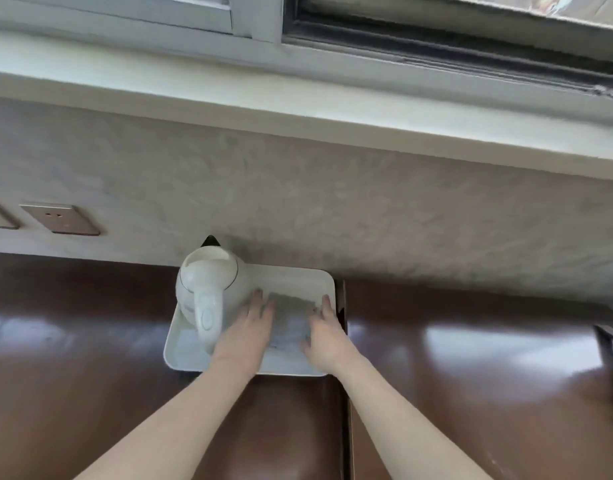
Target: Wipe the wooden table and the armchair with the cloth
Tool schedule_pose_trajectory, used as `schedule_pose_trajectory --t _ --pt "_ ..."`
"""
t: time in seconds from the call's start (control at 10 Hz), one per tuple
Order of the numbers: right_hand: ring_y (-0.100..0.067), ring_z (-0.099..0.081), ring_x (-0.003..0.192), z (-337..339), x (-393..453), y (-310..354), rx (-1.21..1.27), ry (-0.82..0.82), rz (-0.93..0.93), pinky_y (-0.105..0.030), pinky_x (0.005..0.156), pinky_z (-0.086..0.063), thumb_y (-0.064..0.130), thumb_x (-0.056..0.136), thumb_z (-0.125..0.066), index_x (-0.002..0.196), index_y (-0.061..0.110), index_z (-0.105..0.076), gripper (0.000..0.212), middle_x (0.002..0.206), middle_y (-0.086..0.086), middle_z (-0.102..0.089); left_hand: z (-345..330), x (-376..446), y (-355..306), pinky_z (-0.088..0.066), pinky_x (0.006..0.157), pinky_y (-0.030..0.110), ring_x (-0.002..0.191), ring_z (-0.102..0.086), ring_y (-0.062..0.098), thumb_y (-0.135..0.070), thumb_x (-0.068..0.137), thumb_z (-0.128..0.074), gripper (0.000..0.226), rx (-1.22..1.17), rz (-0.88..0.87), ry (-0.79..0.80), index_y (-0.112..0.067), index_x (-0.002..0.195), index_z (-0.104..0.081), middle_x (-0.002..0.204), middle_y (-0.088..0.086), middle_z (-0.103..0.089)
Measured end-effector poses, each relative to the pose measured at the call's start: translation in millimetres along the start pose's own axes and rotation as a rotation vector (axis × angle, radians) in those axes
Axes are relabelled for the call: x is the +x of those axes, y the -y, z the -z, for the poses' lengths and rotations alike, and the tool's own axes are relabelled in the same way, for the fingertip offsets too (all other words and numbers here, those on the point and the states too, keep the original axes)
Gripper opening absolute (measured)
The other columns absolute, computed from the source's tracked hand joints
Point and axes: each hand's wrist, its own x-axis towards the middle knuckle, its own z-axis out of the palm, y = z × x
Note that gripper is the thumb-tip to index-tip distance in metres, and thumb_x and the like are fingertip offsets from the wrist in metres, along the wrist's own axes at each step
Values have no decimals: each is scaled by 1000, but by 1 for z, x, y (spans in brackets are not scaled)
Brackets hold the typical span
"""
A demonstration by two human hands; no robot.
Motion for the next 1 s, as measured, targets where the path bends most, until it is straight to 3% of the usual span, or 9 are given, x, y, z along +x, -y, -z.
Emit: schedule_pose_trajectory --t 0.1,0.2,0.4,0.5,0.7,0.9,1.0 --pt "-41 13 151 -21 25 -6 -217 112 30 -41 121 5 8 99 -48 158 5 0 76 164 -20 16 -17 23 0 -24 121 38 153 -14 30 -19 91 -70 99 130 -55 131 -9 159 1 168 14 6" --pt "-36 11 152 -34 44 -12 -270 173 82 -39 123 3 9 101 -45 155 1 10 78 165 -19 14 -28 44 2 -13 125 37 156 -1 29 -25 91 -71 103 184 -106 205 -6 159 3 168 15 4" --pt "-30 25 150 -38 69 -30 -377 221 66 -38 123 6 35 81 -79 151 7 26 130 161 -10 30 -40 79 -3 -6 126 36 155 11 29 -42 82 -79 127 201 -95 310 -2 156 16 167 15 13" --pt "-28 29 148 -33 78 -33 -421 211 79 -38 123 9 41 76 -82 151 7 27 136 160 -9 33 -42 95 -10 -1 125 39 154 13 32 -51 73 -83 142 282 -60 350 -1 153 23 166 18 16" --pt "-26 25 150 -22 90 -31 -487 213 59 -36 122 10 38 80 -79 152 8 25 131 161 -7 31 -42 105 -17 8 123 43 153 17 35 -61 66 -84 153 422 -36 339 2 150 28 165 20 20" --pt "-22 10 154 0 66 -19 -335 69 103 -33 125 1 3 95 -47 156 5 14 86 166 -10 15 -15 68 -12 13 121 44 154 13 34 -63 73 -77 139 430 -79 195 0 155 15 166 19 13" --pt "-23 9 154 23 44 -4 -318 29 108 -36 125 -3 5 95 -48 155 4 14 86 166 -11 15 23 44 -6 15 120 43 155 12 33 -70 73 -72 135 400 -87 111 -5 158 10 167 17 13"
